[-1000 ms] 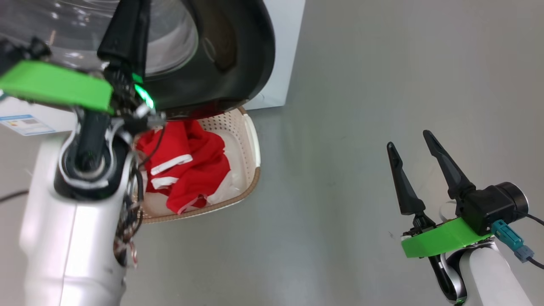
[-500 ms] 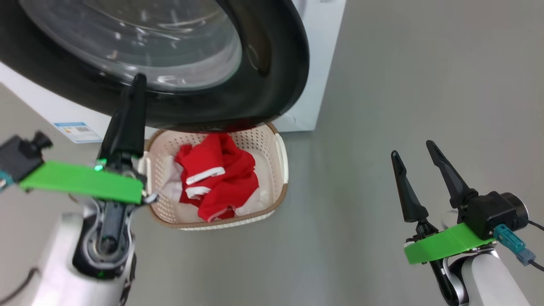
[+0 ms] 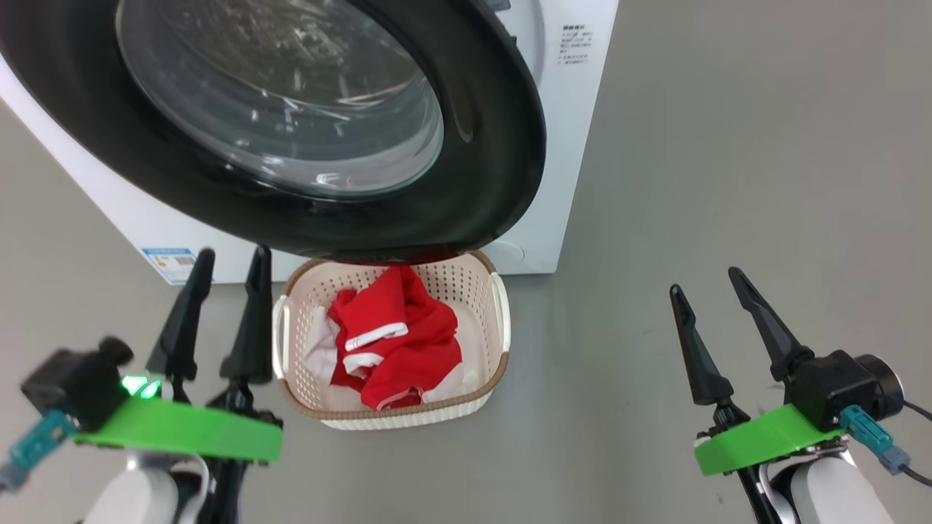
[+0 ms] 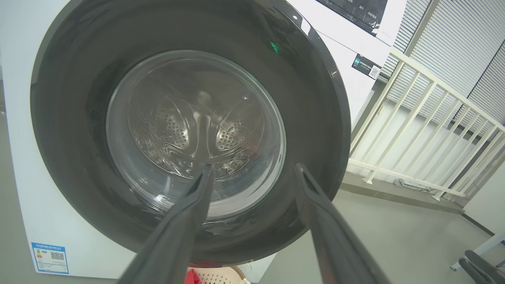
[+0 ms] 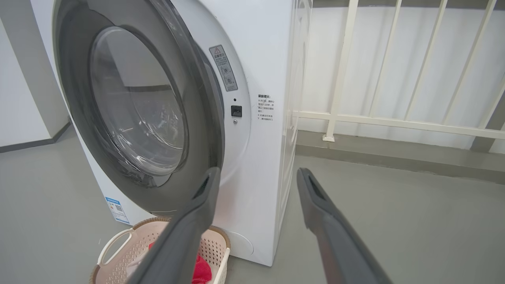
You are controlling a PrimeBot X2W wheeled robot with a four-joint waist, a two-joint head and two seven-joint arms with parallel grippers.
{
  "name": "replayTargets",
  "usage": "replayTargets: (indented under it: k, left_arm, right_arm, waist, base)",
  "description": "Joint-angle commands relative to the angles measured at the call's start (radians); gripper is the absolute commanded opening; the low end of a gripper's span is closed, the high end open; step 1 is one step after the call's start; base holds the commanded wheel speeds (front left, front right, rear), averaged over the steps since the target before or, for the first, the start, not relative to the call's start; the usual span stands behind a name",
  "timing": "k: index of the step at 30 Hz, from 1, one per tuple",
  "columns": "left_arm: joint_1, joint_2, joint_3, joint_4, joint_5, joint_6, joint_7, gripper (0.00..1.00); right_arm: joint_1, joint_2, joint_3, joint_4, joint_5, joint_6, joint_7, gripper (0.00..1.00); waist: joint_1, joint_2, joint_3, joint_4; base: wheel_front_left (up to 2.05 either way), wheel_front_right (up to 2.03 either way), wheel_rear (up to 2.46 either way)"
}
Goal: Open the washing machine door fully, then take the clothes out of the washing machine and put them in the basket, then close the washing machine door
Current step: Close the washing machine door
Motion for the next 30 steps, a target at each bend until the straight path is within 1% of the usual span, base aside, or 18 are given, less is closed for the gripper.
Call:
replayTargets:
  k: [1,6,9,22,25,30]
  left_arm:
    - [0.017,0.035,0.032,-0.041,0.048,0.016,-0.014,1.00]
    - [0.081,0.030,0.040,-0.073,0.155,0.048,-0.019,1.00]
    - [0.123,0.014,0.066,-0.091,0.192,0.054,-0.019,1.00]
    - [0.297,-0.042,0.154,-0.110,0.291,0.052,-0.020,1.00]
    - [0.324,-0.047,0.169,-0.109,0.317,0.054,-0.020,1.00]
    - [0.347,-0.065,0.188,-0.108,0.340,0.044,-0.020,1.00]
  right_arm:
    - [0.005,-0.002,0.014,-0.034,-0.016,0.003,-0.006,1.00]
    - [0.020,-0.002,0.006,-0.054,-0.024,0.003,-0.006,1.00]
    - [0.031,-0.002,0.000,-0.064,-0.024,0.003,-0.006,1.00]
    - [0.090,-0.002,-0.029,-0.106,-0.005,0.003,-0.006,1.00]
    - [0.103,-0.002,-0.030,-0.109,-0.001,0.003,-0.006,1.00]
    - [0.118,-0.002,-0.029,-0.118,0.004,0.003,-0.006,1.00]
  waist:
    - [0.0000,0.0000,-0.022,-0.004]
    - [0.0000,0.0000,-0.042,-0.005]
    - [0.0000,0.0000,-0.057,-0.005]
    - [0.0000,0.0000,-0.118,-0.017]
    - [0.0000,0.0000,-0.125,-0.018]
    - [0.0000,0.0000,-0.125,-0.018]
  base:
    - [0.00,0.00,0.00]
    - [0.00,0.00,0.00]
    - [0.00,0.00,0.00]
    - [0.00,0.00,0.00]
    - [0.00,0.00,0.00]
    - [0.00,0.00,0.00]
